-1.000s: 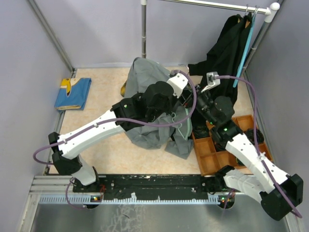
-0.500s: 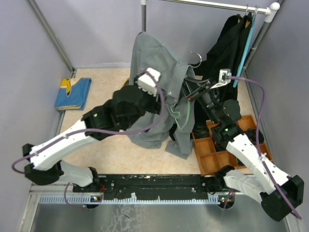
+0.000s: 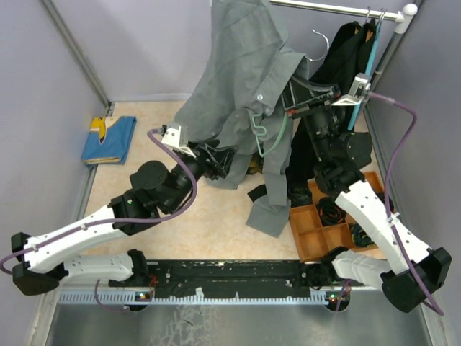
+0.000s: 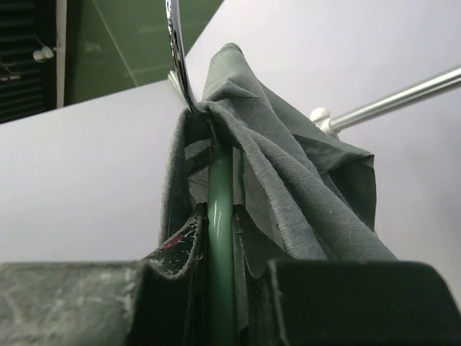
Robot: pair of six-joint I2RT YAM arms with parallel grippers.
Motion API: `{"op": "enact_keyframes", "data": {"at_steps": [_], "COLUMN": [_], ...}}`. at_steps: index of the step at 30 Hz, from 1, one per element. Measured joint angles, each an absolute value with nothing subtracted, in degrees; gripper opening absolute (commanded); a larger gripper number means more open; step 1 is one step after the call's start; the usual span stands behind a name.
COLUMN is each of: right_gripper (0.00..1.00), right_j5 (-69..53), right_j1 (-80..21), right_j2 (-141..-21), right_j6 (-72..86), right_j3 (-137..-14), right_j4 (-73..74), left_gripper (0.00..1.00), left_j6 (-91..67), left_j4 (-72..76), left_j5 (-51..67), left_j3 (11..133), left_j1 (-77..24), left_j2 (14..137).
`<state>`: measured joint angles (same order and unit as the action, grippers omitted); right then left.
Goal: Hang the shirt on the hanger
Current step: Hang the shirt on the hanger.
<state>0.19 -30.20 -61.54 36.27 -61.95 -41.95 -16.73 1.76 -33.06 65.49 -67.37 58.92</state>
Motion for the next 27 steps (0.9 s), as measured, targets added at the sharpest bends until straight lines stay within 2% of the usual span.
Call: {"op": "enact_keyframes", "data": {"at_steps": [3,7,16,22,27], "right_gripper": [0.0,0.0,0.0,0.0,0.0], "right_j5": [0.8,1.3,0.3,-0.8,-0.5], "right_j1": [-30.2,-30.2,-30.2,-30.2,-30.2], "right_j2": [-62.4,-62.5,-61.6,-58.0,-54.5], "right_j6": [36.8,37.9,41.8,44.2,45.1], "right_j3": [-63.7,-64.4,-66.3,-67.6,-68.4], "right_j4": [-43.0,-43.4,-41.5,-33.5,-24.5], "left_gripper": [0.6,0.6,0.6,0.58,0.61], "left_j6": [-19.5,-21.9,-24.3,-25.3,-26.5], "left_j4": [8.5,15.8,23.5,25.7,28.4], "left_j5": [-33.7,-35.1,-32.8,-29.1,-26.2], "left_j3": [61.4,57.5,57.3,56.6,50.7], "left_j1": [-67.4,-67.4,-66.1,-65.8,-65.8], "left_j2": [58.9,59.2,63.2,63.6,62.2]}}
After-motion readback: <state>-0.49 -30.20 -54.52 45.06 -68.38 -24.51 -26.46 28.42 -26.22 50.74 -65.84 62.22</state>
